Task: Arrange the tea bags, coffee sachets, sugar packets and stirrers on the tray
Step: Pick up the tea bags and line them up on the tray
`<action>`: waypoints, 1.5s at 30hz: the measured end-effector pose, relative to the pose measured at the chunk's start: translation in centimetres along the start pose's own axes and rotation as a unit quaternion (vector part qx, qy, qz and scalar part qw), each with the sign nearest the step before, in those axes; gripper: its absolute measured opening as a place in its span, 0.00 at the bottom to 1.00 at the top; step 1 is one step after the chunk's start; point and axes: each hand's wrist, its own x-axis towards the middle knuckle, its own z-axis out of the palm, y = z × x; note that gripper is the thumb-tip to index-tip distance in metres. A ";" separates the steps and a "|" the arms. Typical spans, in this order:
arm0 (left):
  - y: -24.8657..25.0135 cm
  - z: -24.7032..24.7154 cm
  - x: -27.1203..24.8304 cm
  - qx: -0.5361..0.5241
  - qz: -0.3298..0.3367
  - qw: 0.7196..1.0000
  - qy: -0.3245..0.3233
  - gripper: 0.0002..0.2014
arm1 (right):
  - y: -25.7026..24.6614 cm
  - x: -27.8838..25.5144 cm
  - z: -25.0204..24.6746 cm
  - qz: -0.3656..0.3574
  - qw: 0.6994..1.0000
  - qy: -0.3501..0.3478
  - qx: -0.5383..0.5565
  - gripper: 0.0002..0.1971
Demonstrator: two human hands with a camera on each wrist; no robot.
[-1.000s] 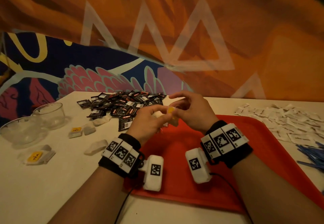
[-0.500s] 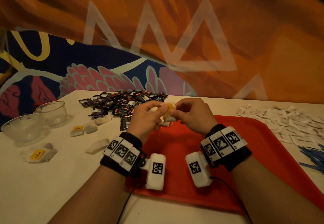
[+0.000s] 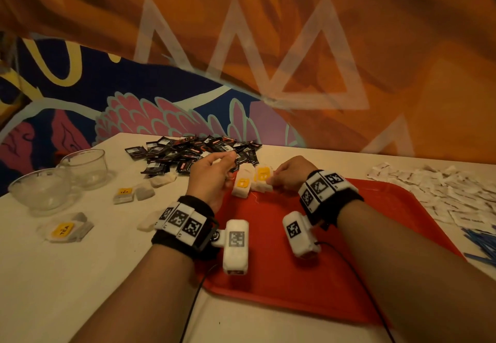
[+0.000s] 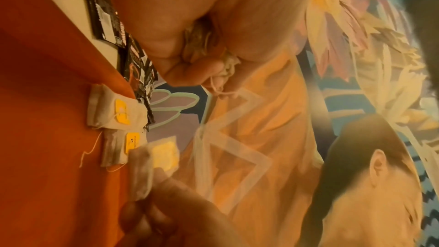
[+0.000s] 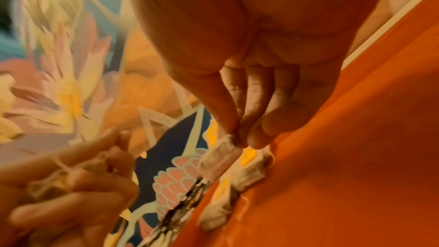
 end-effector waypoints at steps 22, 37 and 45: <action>0.1 -0.4 0.0 -0.055 -0.050 0.997 -0.011 0.04 | -0.4 3.4 2.9 0.047 0.979 -0.001 -0.196 0.29; 0.3 0.5 -0.8 -0.060 -0.098 0.988 -0.100 0.15 | -1.9 -4.6 0.3 -0.291 0.955 0.018 0.047 0.14; 0.7 1.1 -1.8 -0.010 -0.105 0.984 -0.145 0.27 | -1.5 -6.0 0.3 -0.353 0.934 0.025 0.045 0.11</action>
